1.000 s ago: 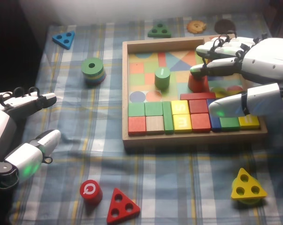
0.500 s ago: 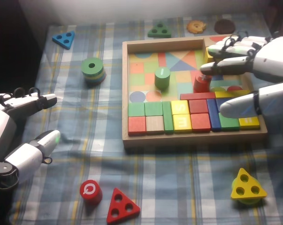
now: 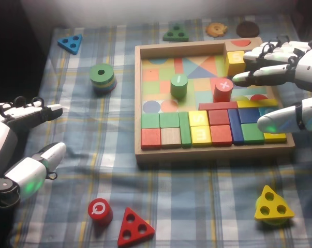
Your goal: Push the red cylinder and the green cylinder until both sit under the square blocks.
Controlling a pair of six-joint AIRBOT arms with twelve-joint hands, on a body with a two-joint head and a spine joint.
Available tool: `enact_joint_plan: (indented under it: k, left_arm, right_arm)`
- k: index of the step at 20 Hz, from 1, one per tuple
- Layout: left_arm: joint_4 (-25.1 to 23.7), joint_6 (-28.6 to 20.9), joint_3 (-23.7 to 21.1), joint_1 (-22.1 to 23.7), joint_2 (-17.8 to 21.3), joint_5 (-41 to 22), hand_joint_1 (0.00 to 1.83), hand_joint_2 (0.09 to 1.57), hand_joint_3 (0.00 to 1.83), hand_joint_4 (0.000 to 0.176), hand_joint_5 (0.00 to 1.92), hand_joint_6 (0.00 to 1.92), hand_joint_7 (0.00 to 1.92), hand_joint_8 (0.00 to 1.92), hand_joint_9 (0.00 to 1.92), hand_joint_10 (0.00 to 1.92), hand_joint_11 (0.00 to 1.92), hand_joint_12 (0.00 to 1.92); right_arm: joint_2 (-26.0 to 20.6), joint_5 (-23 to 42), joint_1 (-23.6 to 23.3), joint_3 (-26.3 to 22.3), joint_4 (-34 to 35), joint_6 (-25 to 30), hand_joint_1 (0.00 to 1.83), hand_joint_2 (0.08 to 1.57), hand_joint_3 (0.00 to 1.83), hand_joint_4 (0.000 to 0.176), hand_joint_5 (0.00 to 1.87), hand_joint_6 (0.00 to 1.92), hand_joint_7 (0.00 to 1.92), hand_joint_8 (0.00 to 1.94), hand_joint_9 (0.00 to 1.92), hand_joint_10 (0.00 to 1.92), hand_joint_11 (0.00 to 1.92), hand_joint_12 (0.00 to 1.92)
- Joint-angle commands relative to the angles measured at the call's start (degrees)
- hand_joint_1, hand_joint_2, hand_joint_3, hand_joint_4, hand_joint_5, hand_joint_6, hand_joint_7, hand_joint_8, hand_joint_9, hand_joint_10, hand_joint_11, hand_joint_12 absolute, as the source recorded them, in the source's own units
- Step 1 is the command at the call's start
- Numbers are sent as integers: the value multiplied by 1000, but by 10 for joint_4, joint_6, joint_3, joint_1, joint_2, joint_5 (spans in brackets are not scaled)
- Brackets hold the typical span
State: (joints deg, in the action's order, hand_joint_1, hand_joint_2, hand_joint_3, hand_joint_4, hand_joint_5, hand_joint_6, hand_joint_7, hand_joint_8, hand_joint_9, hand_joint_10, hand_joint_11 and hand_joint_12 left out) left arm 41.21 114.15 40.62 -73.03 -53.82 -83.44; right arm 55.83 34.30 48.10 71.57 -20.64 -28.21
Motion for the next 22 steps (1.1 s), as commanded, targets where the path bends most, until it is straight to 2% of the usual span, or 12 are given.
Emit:
enact_joint_plan:
  k: [1, 2, 4, 7, 9, 10, 13, 15, 17, 18, 19, 22]
  left_arm:
    - [-22, -2, -1, 3, 0, -67, 632, 1309, 0, 97, 585, 2, 464, 3, 445, 2, 0, 691]
    - [-22, -2, -1, 3, 0, -67, 661, 1311, 0, 75, 580, 1, 463, 2, 440, 0, 0, 681]
    - [-23, -2, 0, 3, 0, -66, 632, 1309, 1, 77, 581, 0, 454, 0, 433, 1, 0, 673]
    - [-22, -2, 0, 3, -1, -65, 607, 1305, 0, 103, 584, 3, 458, 4, 439, 2, 0, 659]
    - [-22, -2, 0, 3, -1, -65, 599, 1311, 2, 99, 572, 3, 452, 1, 433, 0, 0, 653]
    - [-22, -2, 0, 3, -1, -64, 620, 1312, 1, 85, 580, 2, 440, 1, 414, 2, 0, 559]
    - [-23, -2, 0, 3, -1, -64, 594, 1311, 2, 103, 592, 3, 445, 1, 416, 2, 0, 575]
    - [-23, -2, 0, 3, -1, -65, 668, 1296, 0, 71, 615, 5, 468, 4, 443, 7, 0, 676]
    - [-23, -2, -1, 3, -1, -64, 607, 1308, 2, 99, 583, 1, 442, 1, 416, 3, 0, 627]
    - [-22, -2, -1, 3, -1, -64, 609, 1309, 1, 91, 585, 2, 438, 1, 411, 2, 0, 613]
    - [-22, -2, -1, 3, -1, -64, 624, 1304, 0, 87, 600, 4, 450, 2, 423, 4, 0, 639]
    - [-22, -2, -1, 3, 0, -64, 655, 1299, 0, 86, 616, 3, 455, 2, 431, 4, 0, 636]
  right_arm:
    - [0, 74, -6, 1, 17, 2, 0, 989, 3, 119, 254, 2, 7, 0, 0, 0, 0, 0]
    - [2, 77, -9, 2, 17, 2, 0, 973, 0, 129, 251, 1, 1, 0, 0, 0, 0, 0]
    - [8, 81, -10, 3, 17, 2, 0, 965, 0, 120, 254, 2, 0, 0, 0, 0, 0, 0]
    - [23, 82, -12, 10, 14, 2, 0, 972, 0, 124, 249, 0, 0, 0, 0, 0, 0, 0]
    - [32, 81, -12, 16, 10, 2, 0, 960, 0, 111, 255, 3, 0, 0, 0, 0, 0, 0]
    - [40, 77, -12, 22, 9, 2, 0, 957, 0, 123, 250, 1, 0, 0, 0, 0, 0, 0]
    - [49, 68, -12, 31, 6, 2, 0, 966, 0, 108, 280, 11, 0, 0, 0, 0, 0, 0]
    - [50, 61, -12, 33, 5, 2, 0, 985, 7, 115, 288, 12, 5, 2, 0, 0, 0, 0]
    - [50, 56, -12, 34, 5, 2, 0, 966, 0, 118, 292, 11, 0, 0, 0, 0, 0, 0]
    - [49, 54, -12, 33, 5, 2, 0, 977, 2, 114, 288, 8, 0, 0, 0, 0, 0, 0]
    - [45, 51, -12, 30, 3, 2, 0, 990, 8, 147, 279, 3, 1, 0, 0, 0, 0, 0]
    - [25, 40, -11, 13, -4, 2, 0, 972, 0, 127, 249, 0, 0, 0, 0, 0, 0, 0]
